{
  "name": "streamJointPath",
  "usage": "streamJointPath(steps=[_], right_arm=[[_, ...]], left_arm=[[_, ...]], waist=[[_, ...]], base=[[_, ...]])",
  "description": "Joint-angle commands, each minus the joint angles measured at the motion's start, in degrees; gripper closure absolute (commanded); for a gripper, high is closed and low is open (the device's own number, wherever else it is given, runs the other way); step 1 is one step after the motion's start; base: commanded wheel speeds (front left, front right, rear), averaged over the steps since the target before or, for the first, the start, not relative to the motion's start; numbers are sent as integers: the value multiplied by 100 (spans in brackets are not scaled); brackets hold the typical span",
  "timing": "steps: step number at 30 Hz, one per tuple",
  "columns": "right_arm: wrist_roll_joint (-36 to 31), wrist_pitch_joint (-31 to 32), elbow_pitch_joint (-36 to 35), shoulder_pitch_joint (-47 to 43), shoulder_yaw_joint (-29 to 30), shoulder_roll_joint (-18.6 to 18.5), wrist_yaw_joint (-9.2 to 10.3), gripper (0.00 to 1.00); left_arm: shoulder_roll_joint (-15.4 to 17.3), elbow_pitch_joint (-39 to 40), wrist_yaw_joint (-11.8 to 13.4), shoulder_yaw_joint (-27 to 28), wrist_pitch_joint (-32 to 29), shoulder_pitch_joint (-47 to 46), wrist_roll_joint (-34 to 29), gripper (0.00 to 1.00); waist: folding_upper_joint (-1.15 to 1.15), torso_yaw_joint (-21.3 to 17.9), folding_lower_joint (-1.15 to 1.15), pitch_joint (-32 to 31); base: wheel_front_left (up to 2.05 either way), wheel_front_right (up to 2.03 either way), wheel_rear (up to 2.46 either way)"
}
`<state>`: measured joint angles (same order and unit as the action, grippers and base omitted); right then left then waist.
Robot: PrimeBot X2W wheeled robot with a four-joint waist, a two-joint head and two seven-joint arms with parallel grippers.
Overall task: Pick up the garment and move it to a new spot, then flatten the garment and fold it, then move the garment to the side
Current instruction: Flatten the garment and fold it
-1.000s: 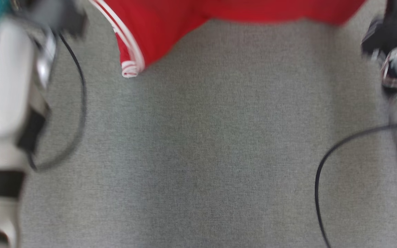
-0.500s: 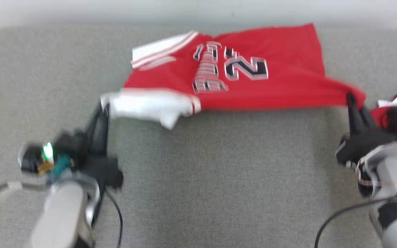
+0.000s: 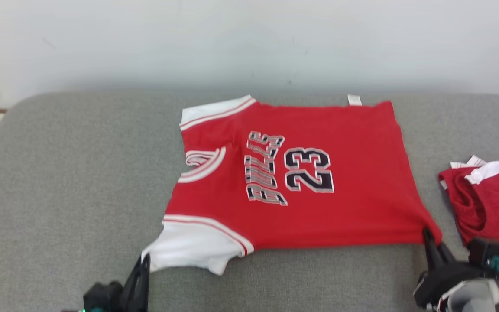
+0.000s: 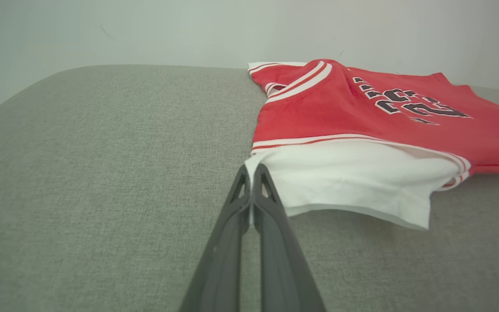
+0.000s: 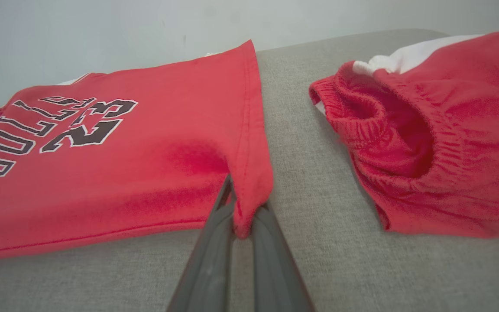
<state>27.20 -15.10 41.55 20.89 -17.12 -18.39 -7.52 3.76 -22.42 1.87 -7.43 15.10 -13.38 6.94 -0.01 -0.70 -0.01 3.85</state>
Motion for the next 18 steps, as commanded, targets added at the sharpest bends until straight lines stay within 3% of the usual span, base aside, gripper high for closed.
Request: streamJointPath(steps=[1, 4, 18], right_arm=[[-6, -3, -31, -236, 63, 38, 6, 100], [-44, -3, -63, -520, 157, 105, 6, 100], [-313, -3, -166, -1379, 626, 317, 7, 100]], left_arm=[[4, 8, -5, 62, 4, 258, -38, 100], [-46, 72, -34, 53, 4, 576, -64, 100], [-67, 587, 381, 3, 4, 1730, -116, 100]], waist=[[1, 30, 1, -273], [1, 51, 1, -370], [1, 371, 1, -587]], base=[[0, 0, 0], [0, 0, 0], [0, 0, 0]])
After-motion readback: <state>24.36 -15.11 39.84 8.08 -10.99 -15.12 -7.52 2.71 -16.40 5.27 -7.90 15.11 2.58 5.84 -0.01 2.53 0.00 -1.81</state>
